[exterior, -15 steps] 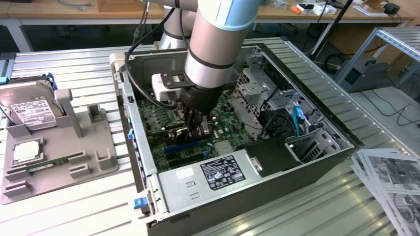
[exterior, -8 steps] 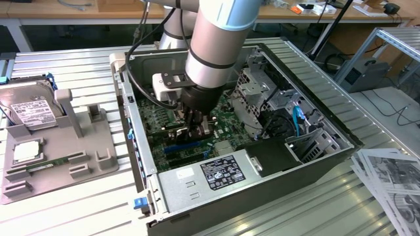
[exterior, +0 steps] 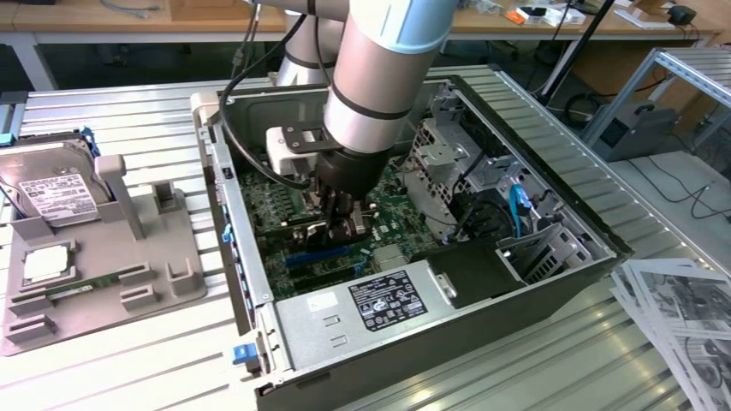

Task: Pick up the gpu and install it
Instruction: 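Insert the gpu into the slot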

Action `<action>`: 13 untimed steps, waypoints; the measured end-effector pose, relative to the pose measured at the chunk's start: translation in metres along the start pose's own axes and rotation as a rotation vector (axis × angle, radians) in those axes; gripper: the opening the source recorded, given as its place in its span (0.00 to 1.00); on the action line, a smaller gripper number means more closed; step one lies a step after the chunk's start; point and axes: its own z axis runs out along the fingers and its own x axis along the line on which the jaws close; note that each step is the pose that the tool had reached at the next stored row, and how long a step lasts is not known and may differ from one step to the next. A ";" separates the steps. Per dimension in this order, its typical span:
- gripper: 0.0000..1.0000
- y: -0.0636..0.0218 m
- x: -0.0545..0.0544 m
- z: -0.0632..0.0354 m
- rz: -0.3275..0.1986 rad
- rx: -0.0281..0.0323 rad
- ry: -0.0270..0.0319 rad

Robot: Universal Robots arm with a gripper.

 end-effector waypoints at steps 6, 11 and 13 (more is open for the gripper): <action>0.27 -0.0023 0.000 -0.0002 0.001 -0.0156 0.0003; 0.27 -0.0023 0.000 -0.0002 0.001 -0.0156 0.0001; 0.27 -0.0016 0.000 -0.0001 0.001 -0.0156 -0.0005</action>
